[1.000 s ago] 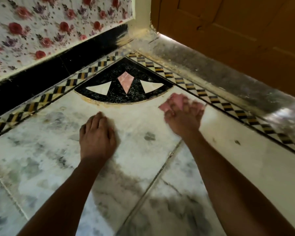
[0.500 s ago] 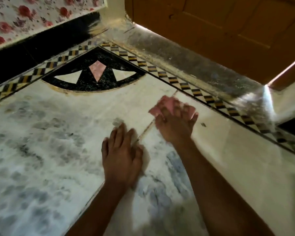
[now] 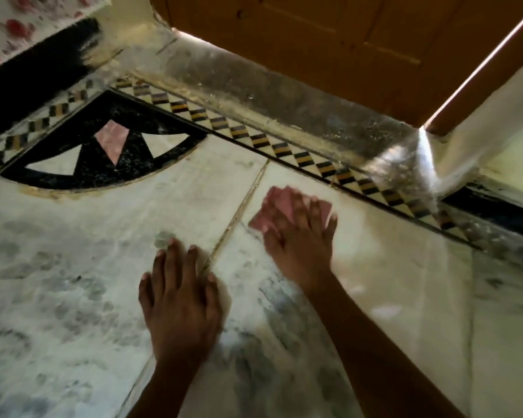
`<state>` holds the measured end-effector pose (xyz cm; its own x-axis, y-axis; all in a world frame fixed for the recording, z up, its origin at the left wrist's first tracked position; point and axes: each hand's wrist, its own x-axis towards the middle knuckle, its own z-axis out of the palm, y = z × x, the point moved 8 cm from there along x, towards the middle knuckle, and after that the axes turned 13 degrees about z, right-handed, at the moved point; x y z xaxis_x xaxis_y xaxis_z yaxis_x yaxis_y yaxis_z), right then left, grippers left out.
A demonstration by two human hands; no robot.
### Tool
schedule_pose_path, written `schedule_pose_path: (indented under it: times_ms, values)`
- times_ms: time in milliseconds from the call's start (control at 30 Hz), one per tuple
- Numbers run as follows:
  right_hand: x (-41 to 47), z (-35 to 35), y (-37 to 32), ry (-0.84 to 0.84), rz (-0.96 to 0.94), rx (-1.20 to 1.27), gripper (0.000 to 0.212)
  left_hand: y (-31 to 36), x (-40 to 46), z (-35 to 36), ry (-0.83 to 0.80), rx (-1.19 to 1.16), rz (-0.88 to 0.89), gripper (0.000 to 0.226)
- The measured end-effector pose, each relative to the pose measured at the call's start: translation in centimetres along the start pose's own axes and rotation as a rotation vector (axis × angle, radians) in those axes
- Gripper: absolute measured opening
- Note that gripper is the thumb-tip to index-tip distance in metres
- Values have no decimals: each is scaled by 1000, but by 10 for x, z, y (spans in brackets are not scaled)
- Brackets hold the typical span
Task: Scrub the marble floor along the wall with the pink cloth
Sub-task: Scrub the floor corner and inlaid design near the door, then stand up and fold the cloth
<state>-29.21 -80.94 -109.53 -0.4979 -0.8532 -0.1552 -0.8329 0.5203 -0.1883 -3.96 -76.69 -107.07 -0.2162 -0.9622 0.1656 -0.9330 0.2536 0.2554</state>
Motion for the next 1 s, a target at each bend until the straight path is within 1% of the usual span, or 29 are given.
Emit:
schedule_pose_path:
  times_ms: [33,67,133,200,233,267,300,333,367,433,467,500,533,600,667,733,800,867,967,1000]
  values:
    - [-26,-1,13,8,-41,-9,59,0,0,-1,-4,1,2,65]
    - [-47,-1,37,-8,-1,-10,62,1,1,-2,-9,3,3,65]
    - [-63,-6,101,-41,236,21,74,2,2,-1,-18,3,0,64]
    - [-43,-18,141,-8,543,136,78,1,0,0,-14,9,-1,64]
    - [-27,-21,146,41,668,197,75,1,0,1,-6,10,9,63]
    - [-9,-27,142,134,748,242,72,1,1,1,4,8,15,63]
    - [8,-35,130,229,754,275,72,0,2,0,22,5,13,62]
    - [22,-37,117,278,686,277,70,0,2,1,30,1,12,62]
    - [29,-36,103,284,582,233,67,0,3,0,34,-3,13,62]
    - [15,-14,83,119,340,114,63,-1,-2,-1,39,-30,11,61]
    - [-4,-11,74,69,206,86,64,-2,1,-1,43,-43,24,61]
    - [-33,-11,69,32,99,104,64,-2,-2,-6,48,-63,33,59]
    - [-55,-8,66,-5,32,165,62,-1,2,-5,62,-101,48,55]
    - [-95,-11,64,-83,-25,325,55,2,-2,-16,88,-170,16,47]
    - [-127,-25,59,-135,4,527,46,11,-14,-33,73,-284,-2,45]
    - [-145,-49,50,-247,131,768,34,26,-30,-64,0,-398,-28,49]
    - [-163,-87,35,-339,247,897,33,51,-47,-103,-73,-516,-26,48]
    - [-185,-144,16,-391,324,967,35,75,-51,-165,-90,-611,-40,42]
    - [-229,-254,-19,-439,422,1149,29,105,-46,-270,-40,-765,-166,36]
    - [-243,-304,-31,-464,415,1221,28,119,-41,-313,-29,-811,-202,32]
